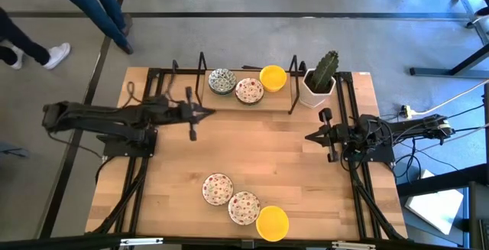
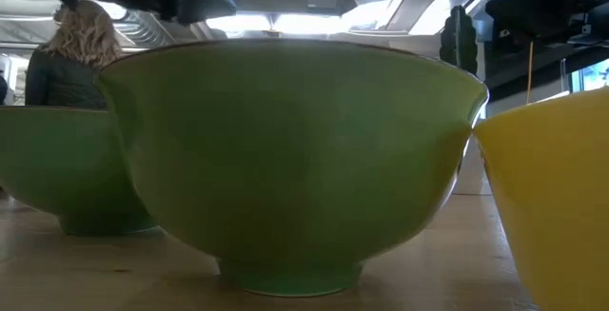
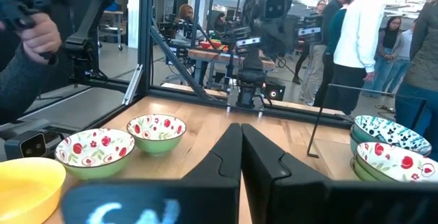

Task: Pick & Place Mini bowls
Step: Stack the red patterned bowl on the red patterned bowl on the shelf

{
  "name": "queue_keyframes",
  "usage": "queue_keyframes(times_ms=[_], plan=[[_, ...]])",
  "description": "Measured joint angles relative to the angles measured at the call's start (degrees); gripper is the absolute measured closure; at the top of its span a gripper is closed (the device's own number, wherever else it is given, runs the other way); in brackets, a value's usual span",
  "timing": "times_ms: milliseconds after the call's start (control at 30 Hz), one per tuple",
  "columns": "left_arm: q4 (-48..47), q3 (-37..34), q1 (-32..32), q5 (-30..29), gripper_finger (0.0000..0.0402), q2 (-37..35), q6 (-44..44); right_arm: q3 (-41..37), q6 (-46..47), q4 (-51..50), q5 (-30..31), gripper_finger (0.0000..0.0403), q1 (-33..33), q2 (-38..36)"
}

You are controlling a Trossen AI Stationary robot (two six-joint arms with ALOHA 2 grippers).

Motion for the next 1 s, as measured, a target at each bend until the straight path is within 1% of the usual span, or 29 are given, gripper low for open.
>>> queue_keyframes(times_ms=[67,167,267,400,533,667,767,867,1000], plan=[[-1.7,3.0,-2.2,-0.9,0.0395,4.0,0.4,0.0,0.0,0.0,0.0,0.0395,0.0,0.0],[-5.9,9.1,-5.8,-5.6,0.0389,9.8,-1.6,0.0,0.0,0.0,0.0,0.0395,0.0,0.0],[-17.5,16.8,-9.1,-10.6,0.0378,15.7,-4.6,0.0,0.1,-0.1,0.0,0.0395,0.0,0.0],[-34.2,26.6,-12.6,-11.6,0.0353,23.4,-9.8,0.0,1.1,-0.1,0.0,0.0395,0.0,0.0],[-46.2,33.6,-16.4,-9.8,0.0318,30.2,-13.4,0.0,1.3,-0.4,0.0,0.0395,0.0,0.0],[-52.9,37.2,-19.1,-6.5,0.0274,35.3,-14.5,0.0,1.3,-1.5,0.0,0.0395,0.0,0.0],[-54.9,37.7,-20.5,-4.9,0.0239,38.4,-14.4,0.0,1.3,-1.7,0.0,0.0395,0.0,0.0],[-56.1,37.7,-21.2,-2.1,0.0207,41.0,-12.3,0.0,1.3,-1.7,0.0,0.0395,0.0,0.0],[-55.8,37.5,-21.9,1.5,0.0179,44.3,-11.1,0.0,1.3,-1.7,0.0,0.0395,0.0,0.0]])
